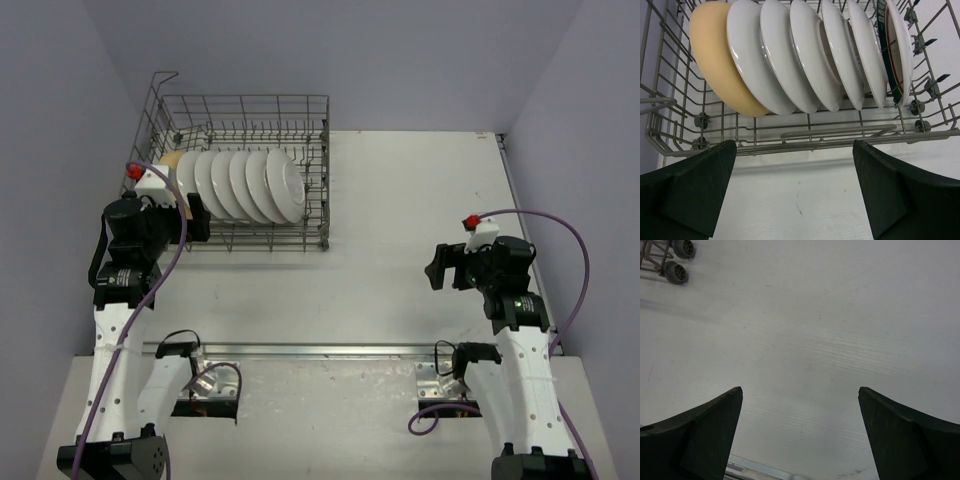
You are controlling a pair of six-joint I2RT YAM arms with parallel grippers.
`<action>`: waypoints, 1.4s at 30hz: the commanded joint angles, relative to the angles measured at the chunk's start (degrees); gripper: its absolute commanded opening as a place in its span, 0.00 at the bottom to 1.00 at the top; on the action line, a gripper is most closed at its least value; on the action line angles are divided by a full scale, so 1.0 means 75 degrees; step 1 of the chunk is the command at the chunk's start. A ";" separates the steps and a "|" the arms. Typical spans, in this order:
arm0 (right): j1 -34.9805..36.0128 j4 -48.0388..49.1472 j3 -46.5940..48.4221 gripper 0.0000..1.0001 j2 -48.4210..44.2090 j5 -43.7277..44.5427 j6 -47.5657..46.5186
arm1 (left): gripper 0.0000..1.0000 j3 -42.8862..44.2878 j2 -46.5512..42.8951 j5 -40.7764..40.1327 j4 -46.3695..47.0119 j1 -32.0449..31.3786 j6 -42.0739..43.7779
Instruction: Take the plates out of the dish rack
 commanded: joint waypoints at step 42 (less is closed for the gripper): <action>-0.0017 0.0374 -0.0061 0.99 0.0316 -0.0145 -0.0049 | 0.55 0.5370 0.6817 0.1211 -0.0314 -0.2571 -0.1931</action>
